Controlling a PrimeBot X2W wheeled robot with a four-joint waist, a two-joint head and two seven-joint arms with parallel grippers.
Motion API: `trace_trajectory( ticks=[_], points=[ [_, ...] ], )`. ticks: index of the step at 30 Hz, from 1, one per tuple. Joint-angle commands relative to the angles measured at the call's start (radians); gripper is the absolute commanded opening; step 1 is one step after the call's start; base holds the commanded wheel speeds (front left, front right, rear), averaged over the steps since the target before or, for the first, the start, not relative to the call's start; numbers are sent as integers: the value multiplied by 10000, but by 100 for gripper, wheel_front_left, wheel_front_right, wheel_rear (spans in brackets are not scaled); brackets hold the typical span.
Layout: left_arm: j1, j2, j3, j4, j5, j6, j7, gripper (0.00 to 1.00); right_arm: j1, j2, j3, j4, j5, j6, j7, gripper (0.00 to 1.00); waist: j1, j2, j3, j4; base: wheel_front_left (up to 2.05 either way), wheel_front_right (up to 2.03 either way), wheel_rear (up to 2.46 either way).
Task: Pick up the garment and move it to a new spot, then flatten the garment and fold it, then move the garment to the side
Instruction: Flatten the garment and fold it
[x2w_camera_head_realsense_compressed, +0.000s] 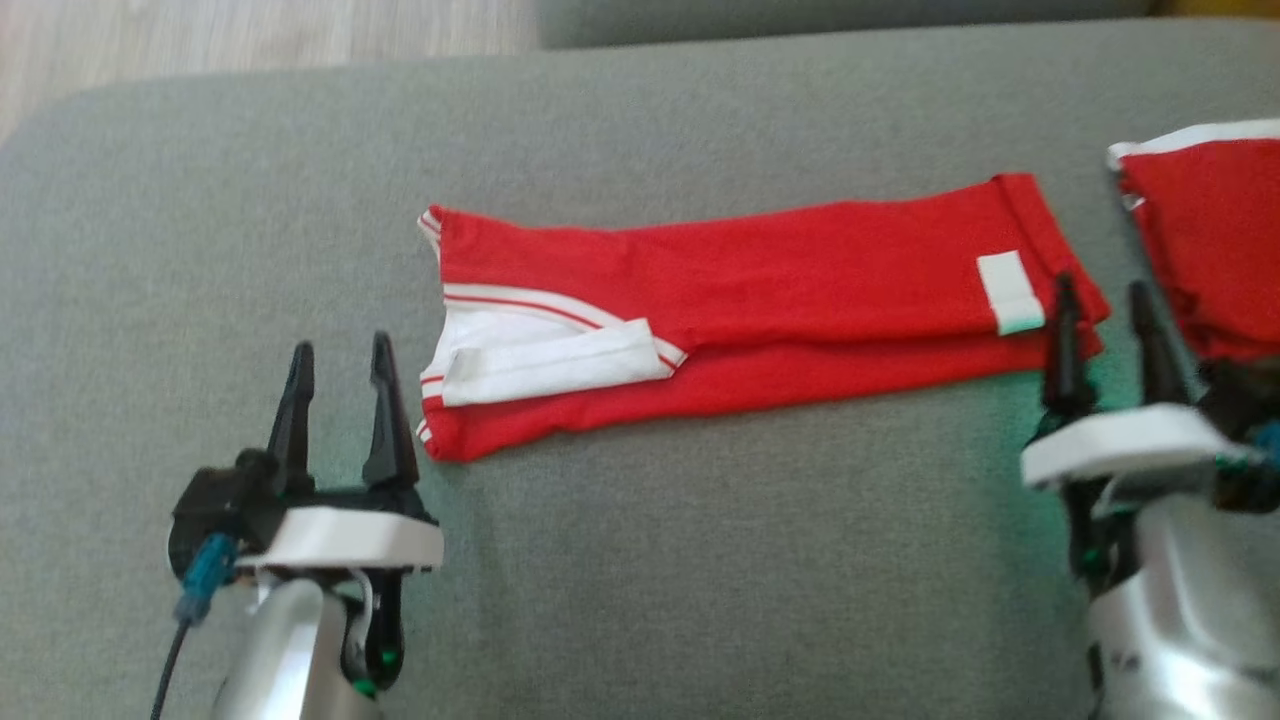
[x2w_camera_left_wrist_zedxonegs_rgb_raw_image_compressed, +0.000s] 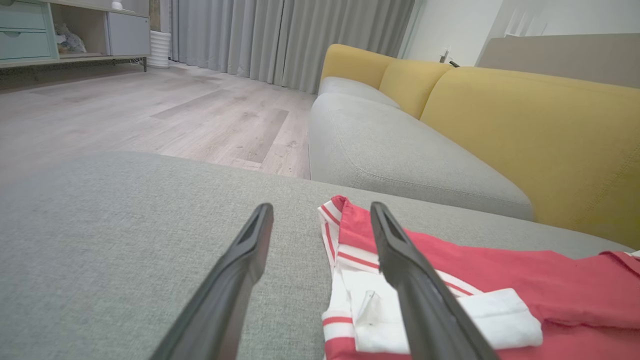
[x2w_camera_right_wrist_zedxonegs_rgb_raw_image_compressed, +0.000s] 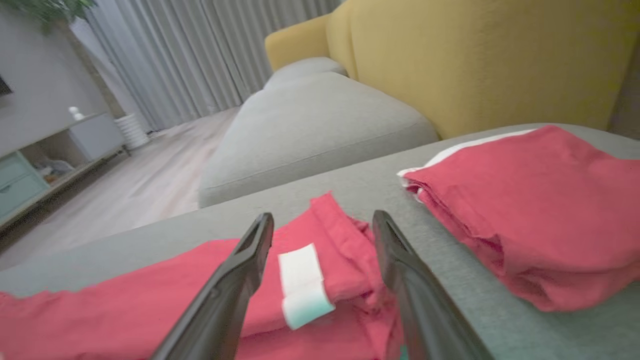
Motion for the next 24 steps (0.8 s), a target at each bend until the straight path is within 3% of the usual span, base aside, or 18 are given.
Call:
trace_trajectory(
  ticks=[1,10,16,18,24],
  points=[
    [-378,44,366,-230,127,-73,-95,100,-568,-21,-90,73,-237,-7,164,100,-1,0,323,183,0,0,0],
    [-701,-5,341,-34,241,-312,-95,100,-1874,-21,-1506,2540,-928,-7,815,100,-1,0,869,499,0,0,0],
    [-787,-8,278,-18,154,-285,-95,100,-2523,-21,-1613,4254,-1029,-7,700,100,-1,0,931,507,0,0,0],
    [-791,-9,274,2,172,-268,-95,100,-2710,-21,-1387,4671,-922,-7,505,0,-1,0,888,437,0,0,0],
    [-653,-9,377,92,249,-273,-95,100,-2918,-21,-1255,4852,-1137,-7,-147,0,-1,0,506,44,0,0,0]
  ],
)
